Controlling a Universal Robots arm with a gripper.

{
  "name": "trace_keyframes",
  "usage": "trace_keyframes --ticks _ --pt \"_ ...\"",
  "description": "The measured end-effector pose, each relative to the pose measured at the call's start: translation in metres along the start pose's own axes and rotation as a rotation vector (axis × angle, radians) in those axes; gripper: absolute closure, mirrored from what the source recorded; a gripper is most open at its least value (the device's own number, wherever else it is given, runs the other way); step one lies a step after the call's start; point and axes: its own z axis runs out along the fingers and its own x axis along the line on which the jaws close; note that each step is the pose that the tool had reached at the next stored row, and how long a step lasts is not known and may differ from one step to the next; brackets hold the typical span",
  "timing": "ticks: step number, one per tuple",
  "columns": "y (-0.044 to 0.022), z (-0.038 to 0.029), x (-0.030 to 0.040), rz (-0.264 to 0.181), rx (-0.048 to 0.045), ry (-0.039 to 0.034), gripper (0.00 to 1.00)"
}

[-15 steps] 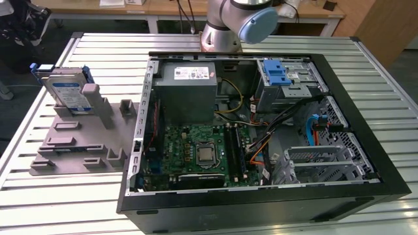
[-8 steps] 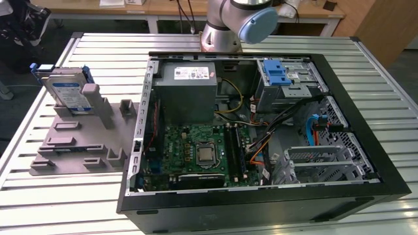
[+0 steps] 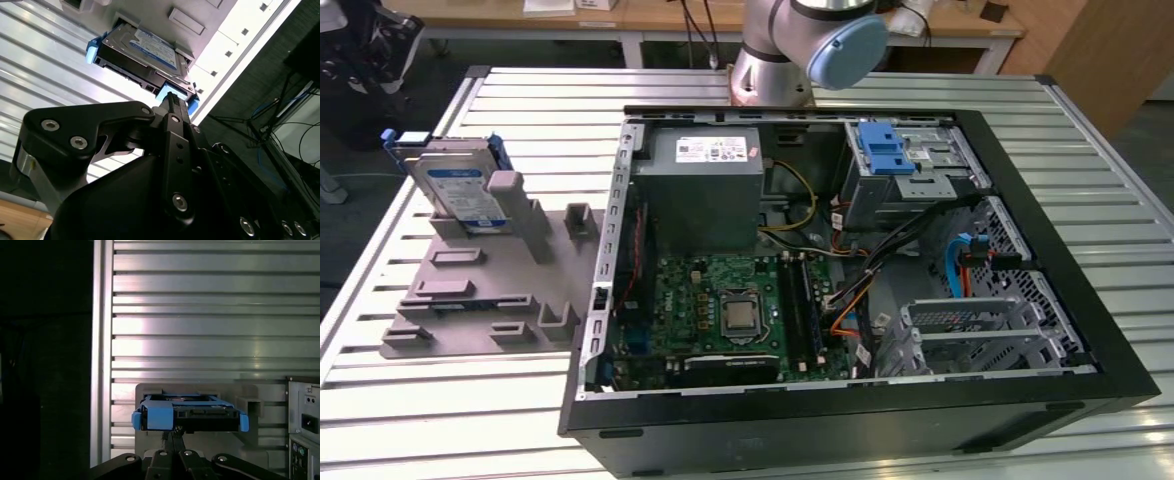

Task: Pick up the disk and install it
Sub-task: 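Pick up the disk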

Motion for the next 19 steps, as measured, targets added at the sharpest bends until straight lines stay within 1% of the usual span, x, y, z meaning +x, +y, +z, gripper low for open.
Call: trace_keyframes --ticks 6,19 --pt "0.0000 0.0001 0.0000 -0.033 0.0004 0.0012 0.89" --pt "0.0000 0.0000 0.0000 -0.148 0.0019 0.0062 0.89"
